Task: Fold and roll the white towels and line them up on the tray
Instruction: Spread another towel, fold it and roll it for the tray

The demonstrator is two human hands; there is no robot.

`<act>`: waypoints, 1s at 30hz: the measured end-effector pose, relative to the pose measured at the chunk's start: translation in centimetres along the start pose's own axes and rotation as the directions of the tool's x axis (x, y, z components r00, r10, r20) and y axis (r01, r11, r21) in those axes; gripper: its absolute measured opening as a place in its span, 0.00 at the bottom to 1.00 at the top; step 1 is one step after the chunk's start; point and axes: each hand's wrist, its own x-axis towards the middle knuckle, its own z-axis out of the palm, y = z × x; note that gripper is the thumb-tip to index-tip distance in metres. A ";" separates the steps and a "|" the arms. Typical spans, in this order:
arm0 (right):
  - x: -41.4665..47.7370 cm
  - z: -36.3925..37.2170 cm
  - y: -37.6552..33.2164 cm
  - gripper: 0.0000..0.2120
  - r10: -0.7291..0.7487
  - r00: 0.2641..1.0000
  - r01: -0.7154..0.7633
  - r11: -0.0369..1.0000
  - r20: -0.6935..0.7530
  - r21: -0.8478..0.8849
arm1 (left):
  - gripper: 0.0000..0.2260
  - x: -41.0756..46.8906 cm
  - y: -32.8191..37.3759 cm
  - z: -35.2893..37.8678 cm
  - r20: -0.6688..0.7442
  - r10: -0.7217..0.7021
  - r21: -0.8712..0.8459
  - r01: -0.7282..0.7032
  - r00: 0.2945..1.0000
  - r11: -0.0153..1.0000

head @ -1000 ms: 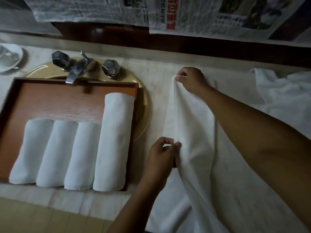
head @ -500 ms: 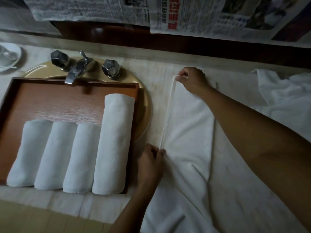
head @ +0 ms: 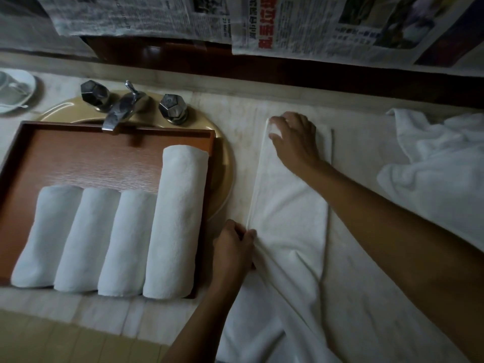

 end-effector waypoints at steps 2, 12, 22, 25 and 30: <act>-4.3 -0.7 -1.4 0.23 -0.055 0.995 0.053 0.998 0.086 0.022 | 0.09 0.0 0.0 -0.1 0.002 -0.001 -0.005 0.001 1.000 1.000; -9.2 -0.1 -1.6 0.29 -0.099 0.937 0.160 0.975 0.334 -0.158 | 0.10 -2.7 -1.7 0.0 0.226 -0.176 -0.210 0.224 0.958 0.952; -9.1 -0.3 -1.6 0.29 -0.094 0.940 0.148 0.979 0.327 -0.144 | 0.10 -2.1 -3.3 -0.1 -0.033 -0.067 0.022 0.068 0.997 0.997; -8.7 -0.4 -1.4 0.30 -0.094 0.929 0.151 0.979 0.358 -0.135 | 0.09 -1.9 -3.4 0.2 -0.040 -0.056 0.022 0.057 0.998 0.998; -10.1 -1.7 -3.2 0.31 -0.056 0.951 0.096 0.988 0.303 -0.119 | 0.10 -2.0 -2.9 0.2 -0.041 -0.049 0.006 0.050 0.998 0.999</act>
